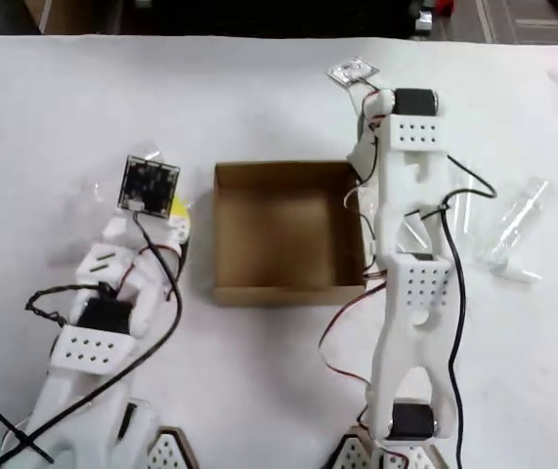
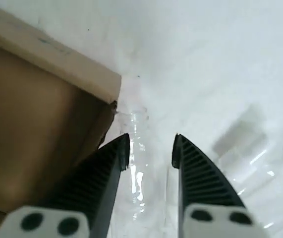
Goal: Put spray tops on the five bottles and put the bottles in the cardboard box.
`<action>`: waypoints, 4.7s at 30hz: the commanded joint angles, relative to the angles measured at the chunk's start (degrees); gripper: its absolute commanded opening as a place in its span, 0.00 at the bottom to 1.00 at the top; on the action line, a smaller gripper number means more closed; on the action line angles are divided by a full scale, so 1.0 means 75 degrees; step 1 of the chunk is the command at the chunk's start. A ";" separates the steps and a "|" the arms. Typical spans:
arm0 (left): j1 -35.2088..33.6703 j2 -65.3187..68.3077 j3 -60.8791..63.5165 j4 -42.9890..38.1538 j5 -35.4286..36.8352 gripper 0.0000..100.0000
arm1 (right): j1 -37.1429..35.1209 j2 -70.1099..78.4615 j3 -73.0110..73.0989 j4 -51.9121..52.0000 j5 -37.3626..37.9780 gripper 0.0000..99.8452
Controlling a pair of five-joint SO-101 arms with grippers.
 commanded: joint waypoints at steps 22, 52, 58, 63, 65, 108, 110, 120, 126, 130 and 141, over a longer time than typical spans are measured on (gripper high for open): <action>-0.0064 -0.0229 -0.0035 -0.0246 0.0012 0.02 | -0.0393 0.0709 -0.0422 0.0182 -0.0352 0.20; -0.0076 -0.0217 -0.0023 -0.0246 0.0012 0.02 | -0.0205 0.1108 -0.0469 -0.0533 -0.0281 0.04; -0.0076 -0.0217 -0.0023 -0.0246 0.0012 0.02 | -0.0088 0.0006 -0.0469 -0.0264 -0.0352 0.02; -0.0076 -0.0217 -0.0023 -0.0246 0.0012 0.02 | -0.0088 -0.1424 -0.0469 0.0205 -0.0352 0.02; -0.0076 -0.0217 -0.0023 -0.0246 0.0012 0.02 | -0.0076 -0.2034 -0.0399 0.0217 -0.0352 0.02; 0.3147 -0.4132 0.0821 0.1829 0.0504 0.22 | -0.4261 -1.4259 1.2894 -0.6359 -0.3704 0.02; 0.3147 -0.4050 0.0949 0.1594 0.0481 0.22 | -0.4437 -1.4259 1.2929 -0.6359 -0.3704 0.02; 0.2057 -0.3100 0.1055 0.0375 0.0551 0.22 | -0.4671 -1.4330 1.3070 -0.6078 -0.3634 0.02; 0.2104 -0.2491 0.0996 0.0117 0.0504 0.22 | -0.4003 -1.4248 1.3058 -0.6523 -0.3669 0.02; 0.2233 -0.2549 0.1020 0.0188 0.0492 0.22 | -0.3311 -1.3873 1.3081 -0.7015 -0.3704 0.02; 0.0170 -0.2573 0.0586 0.0129 0.0563 0.15 | -0.2632 -1.2536 1.3116 -0.6945 -0.3681 0.02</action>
